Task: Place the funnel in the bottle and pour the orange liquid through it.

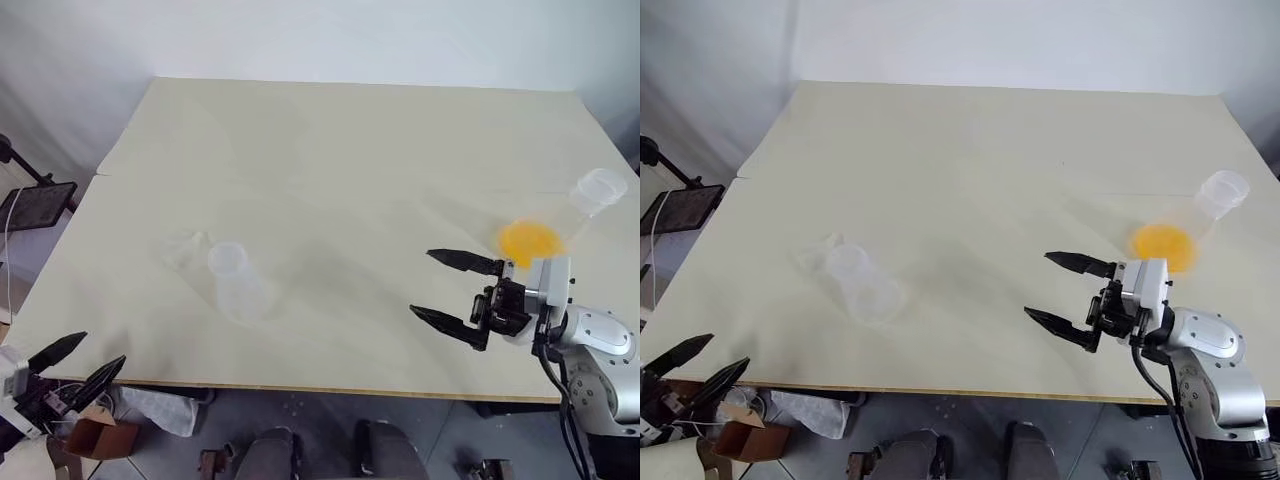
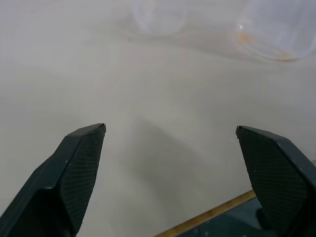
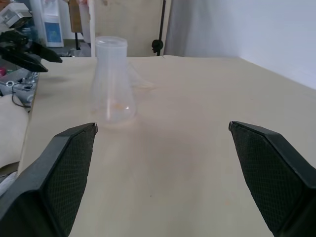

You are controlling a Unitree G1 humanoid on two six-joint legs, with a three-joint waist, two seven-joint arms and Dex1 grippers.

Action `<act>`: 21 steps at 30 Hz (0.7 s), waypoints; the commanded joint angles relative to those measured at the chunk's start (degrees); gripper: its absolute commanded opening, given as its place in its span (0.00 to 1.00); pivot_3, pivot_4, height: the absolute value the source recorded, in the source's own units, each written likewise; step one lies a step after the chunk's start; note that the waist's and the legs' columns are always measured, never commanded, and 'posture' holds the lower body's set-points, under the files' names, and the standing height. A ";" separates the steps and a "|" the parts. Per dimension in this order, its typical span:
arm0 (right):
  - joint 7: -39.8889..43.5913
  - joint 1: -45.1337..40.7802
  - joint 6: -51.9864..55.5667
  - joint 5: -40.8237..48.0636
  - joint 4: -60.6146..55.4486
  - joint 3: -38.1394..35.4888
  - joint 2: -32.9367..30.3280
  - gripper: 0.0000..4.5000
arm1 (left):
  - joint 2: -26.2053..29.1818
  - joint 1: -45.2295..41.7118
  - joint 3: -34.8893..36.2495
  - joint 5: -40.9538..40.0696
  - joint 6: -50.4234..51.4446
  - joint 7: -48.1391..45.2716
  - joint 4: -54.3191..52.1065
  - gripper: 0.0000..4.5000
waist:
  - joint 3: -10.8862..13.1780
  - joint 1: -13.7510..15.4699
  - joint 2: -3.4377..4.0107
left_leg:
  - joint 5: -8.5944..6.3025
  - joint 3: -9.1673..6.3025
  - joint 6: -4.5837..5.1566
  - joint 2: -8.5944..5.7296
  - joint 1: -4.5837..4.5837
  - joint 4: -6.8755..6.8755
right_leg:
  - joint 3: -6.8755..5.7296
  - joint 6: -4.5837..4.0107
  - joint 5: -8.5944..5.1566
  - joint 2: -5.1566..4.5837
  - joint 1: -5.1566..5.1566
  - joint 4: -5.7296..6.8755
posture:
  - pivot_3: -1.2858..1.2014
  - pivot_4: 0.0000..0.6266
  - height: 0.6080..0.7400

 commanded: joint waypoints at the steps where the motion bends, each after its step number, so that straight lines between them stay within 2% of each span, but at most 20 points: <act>1: 0.29 -0.40 0.69 1.60 -1.72 -0.67 -0.42 0.99 | 0.20 -0.27 0.16 -4.15 1.91 -1.16 -6.16 1.00 | -0.02 -0.11 -0.04 | 0.00 0.00 0.00 0.00 0.00 0.00 | 0.00 0.00 0.00 0.00 0.00 0.00 | 0.52 0.24 1.00; 4: 0.39 -0.41 0.96 0.91 -0.93 -0.76 -0.68 0.99 | 1.30 -2.89 -3.15 -5.92 5.83 0.12 -12.72 1.00 | -0.03 -0.13 -0.04 | 0.00 0.00 0.00 0.01 0.01 0.00 | 0.02 -0.01 0.00 0.00 0.00 -0.01 | 0.52 0.24 1.00; 9: 0.21 0.96 0.04 -1.28 1.86 -1.51 -0.91 0.99 | 5.74 -10.86 -11.86 -10.66 18.21 3.26 -24.20 1.00 | -0.08 -0.15 -0.12 | 0.01 -0.03 0.01 -0.01 0.02 0.00 | 0.02 -0.02 0.01 0.00 0.04 0.06 | 0.52 0.24 1.00; 21: -3.26 8.77 -0.55 -1.05 -4.14 -3.99 -0.10 0.99 | 3.99 -30.24 -25.82 -4.48 22.32 7.32 -17.26 1.00 | -0.10 -0.05 -0.05 | 0.04 0.08 -0.03 -0.02 0.07 0.04 | -0.01 -0.02 0.01 0.16 -0.01 0.47 | 0.52 0.24 1.00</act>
